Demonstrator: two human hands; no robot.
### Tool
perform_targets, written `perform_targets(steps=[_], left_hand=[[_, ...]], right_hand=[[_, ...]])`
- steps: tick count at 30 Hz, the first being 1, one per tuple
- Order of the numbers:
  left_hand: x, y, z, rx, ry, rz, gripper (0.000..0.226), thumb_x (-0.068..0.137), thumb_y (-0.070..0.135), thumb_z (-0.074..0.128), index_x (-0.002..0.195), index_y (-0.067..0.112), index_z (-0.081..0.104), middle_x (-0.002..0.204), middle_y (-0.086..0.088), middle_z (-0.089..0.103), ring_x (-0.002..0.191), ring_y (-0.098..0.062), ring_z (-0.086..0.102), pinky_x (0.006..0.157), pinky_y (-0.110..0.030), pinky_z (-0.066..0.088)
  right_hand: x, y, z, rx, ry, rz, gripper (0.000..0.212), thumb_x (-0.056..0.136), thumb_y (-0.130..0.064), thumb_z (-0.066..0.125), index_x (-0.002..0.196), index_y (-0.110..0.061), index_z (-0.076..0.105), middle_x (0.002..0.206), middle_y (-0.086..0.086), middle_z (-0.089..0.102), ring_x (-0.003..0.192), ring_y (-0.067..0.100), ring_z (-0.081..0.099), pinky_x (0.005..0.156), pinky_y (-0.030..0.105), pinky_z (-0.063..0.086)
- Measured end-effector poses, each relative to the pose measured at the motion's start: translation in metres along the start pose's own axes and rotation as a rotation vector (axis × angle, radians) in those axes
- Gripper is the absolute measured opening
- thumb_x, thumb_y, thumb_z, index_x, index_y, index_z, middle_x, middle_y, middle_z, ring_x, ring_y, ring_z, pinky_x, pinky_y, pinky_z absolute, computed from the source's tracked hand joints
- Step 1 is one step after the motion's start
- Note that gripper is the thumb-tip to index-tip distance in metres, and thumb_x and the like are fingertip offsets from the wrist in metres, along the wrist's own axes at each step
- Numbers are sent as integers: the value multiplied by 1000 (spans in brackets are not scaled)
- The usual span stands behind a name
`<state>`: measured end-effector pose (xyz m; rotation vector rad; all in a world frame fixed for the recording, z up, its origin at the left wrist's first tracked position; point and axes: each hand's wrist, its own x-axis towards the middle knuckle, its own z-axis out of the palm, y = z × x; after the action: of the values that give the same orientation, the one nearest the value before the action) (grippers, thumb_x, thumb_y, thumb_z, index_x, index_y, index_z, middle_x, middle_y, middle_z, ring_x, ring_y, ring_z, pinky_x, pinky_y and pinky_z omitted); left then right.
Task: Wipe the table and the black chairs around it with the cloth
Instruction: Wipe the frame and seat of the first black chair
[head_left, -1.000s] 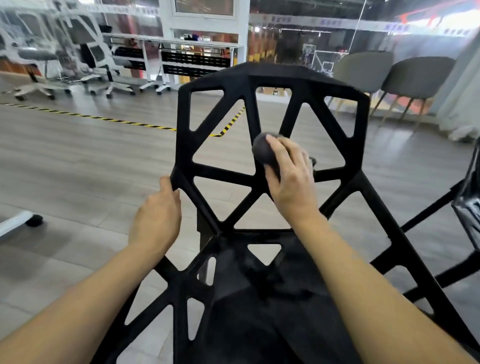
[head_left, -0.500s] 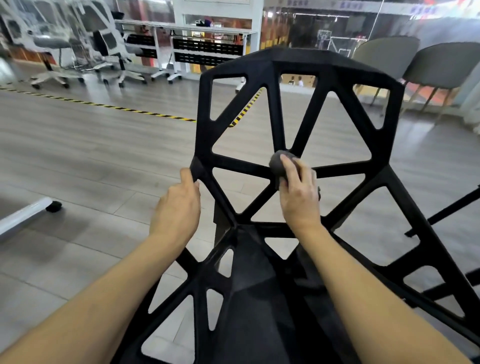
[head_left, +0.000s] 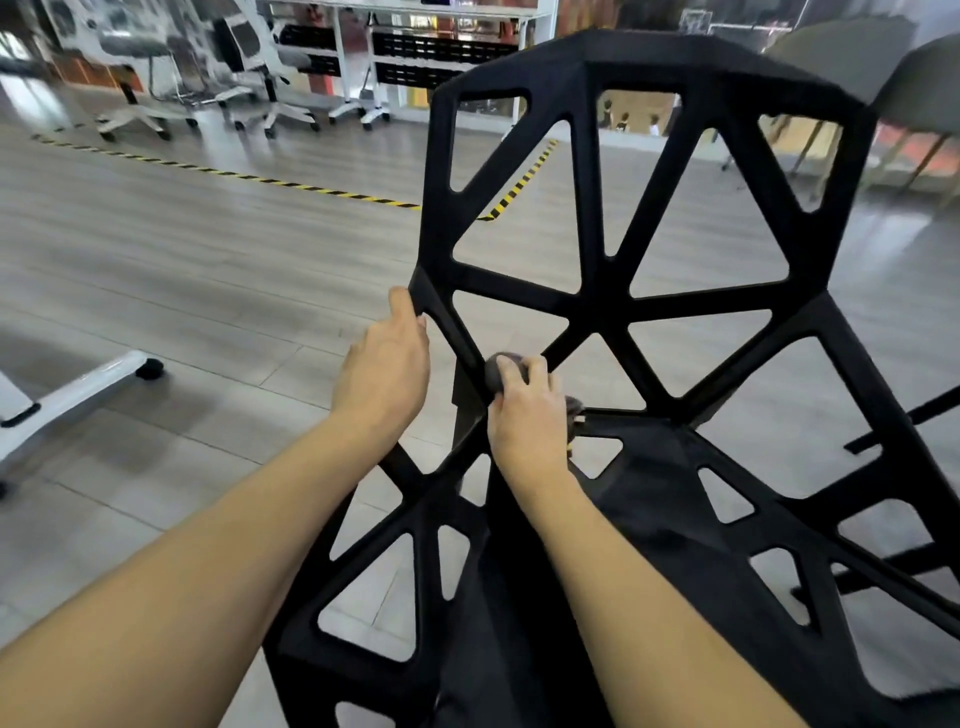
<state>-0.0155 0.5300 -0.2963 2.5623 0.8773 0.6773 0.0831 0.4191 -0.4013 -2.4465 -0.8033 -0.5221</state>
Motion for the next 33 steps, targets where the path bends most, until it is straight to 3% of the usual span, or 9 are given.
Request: perform_targets(steps=[5,9,13,18,23,25,28,31,33], left_hand=[[1,-2,1,15,15,12,20,108,27,31,115,8,35,63,-3,34,66,-35,41,60,-42,32],[1,-3,1,16,19,22,19,108,26,32,115,8,36,62,-4,35,58,-32,37,58,-41,30],[1,-3,3,45,17,36,20,109,26,31,116,8,35,62,-4,36,51,-22,32,48,-38,23],[1,-5,5,76,42,54,21,109,27,31,118,8,35,62,-2,31,60,-34,39,54,-39,31],[3,-7,9,74,44,58,23,109,27,32,121,8,35,62,-2,32,64,-34,42,54,-39,31],[3,-8,9,85,45,66,24,109,27,31,122,8,35,62,-2,32,64,-33,41,51,-37,29],[4,-5,6,93,30,56,26,109,26,31,125,6,35,64,-2,31,67,-34,40,58,-41,30],[5,-3,3,67,6,25,28,109,24,31,130,6,34,77,-9,40,73,-36,39,64,-43,31],[5,-2,4,62,7,20,28,109,23,32,131,6,34,81,-12,42,74,-36,40,65,-43,32]], right_hand=[[-4,-10,-12,-161,-175,18,42,90,-13,57,132,-8,54,132,13,47,107,35,53,82,44,47],[-19,-24,-18,-322,-360,16,32,93,-8,54,125,-5,54,130,14,42,115,35,46,84,47,47],[-3,-4,-22,-86,-409,78,30,94,-19,53,123,-11,59,124,11,43,115,33,44,94,47,47],[-31,-18,-34,84,-498,-219,22,93,-20,57,114,-21,63,117,3,43,103,25,43,94,38,45],[2,-39,-25,-259,-415,-461,30,95,-15,55,125,-14,55,127,9,48,113,31,50,94,41,45],[13,-55,-18,-434,-524,-530,32,102,-15,41,130,-12,55,133,9,51,121,30,47,99,41,39],[28,-74,-9,-592,-763,-444,32,102,-18,43,131,-16,57,132,5,57,125,29,46,102,44,36],[40,-84,-18,-416,-950,-316,34,101,-27,45,131,-18,57,131,5,60,116,33,51,103,44,42],[29,-80,-31,-125,-968,-287,34,102,-30,45,128,-16,61,127,7,63,106,30,55,92,34,45]])
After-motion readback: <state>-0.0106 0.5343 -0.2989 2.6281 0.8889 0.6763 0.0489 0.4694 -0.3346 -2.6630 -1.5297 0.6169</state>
